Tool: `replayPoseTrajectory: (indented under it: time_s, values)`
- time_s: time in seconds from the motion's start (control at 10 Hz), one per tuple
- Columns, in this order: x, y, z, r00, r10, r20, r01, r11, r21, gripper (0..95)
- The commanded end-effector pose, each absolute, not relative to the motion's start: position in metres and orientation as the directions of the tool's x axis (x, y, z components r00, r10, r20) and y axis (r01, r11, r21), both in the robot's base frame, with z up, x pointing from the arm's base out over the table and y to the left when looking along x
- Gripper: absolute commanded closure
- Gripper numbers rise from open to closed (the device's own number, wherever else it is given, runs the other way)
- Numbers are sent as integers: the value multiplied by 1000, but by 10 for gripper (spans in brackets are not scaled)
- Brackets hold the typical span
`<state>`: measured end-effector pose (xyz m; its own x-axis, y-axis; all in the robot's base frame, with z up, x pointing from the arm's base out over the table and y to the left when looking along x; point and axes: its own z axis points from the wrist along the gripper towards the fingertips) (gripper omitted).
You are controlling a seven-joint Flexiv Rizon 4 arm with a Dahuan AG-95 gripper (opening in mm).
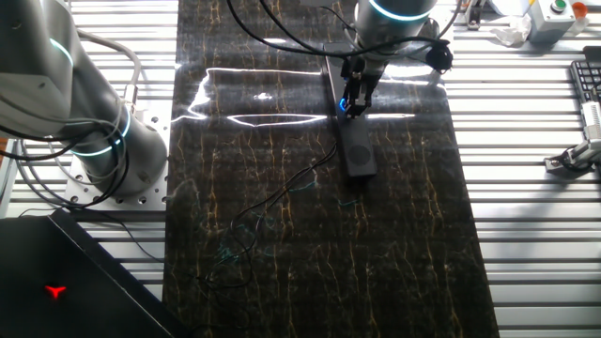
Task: Turn the knob to increase the volume of the speaker
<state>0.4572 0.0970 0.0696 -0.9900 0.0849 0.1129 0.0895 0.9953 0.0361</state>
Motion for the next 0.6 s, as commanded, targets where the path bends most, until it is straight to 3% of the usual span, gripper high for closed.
replayPoseTrajectory:
  time_s: [0.1, 0.6]
  values:
    - [457, 97, 69, -991, 78, 112, 82, 996, 30, 570]
    - [457, 97, 68, -991, 68, 111, 71, 997, 21, 570]
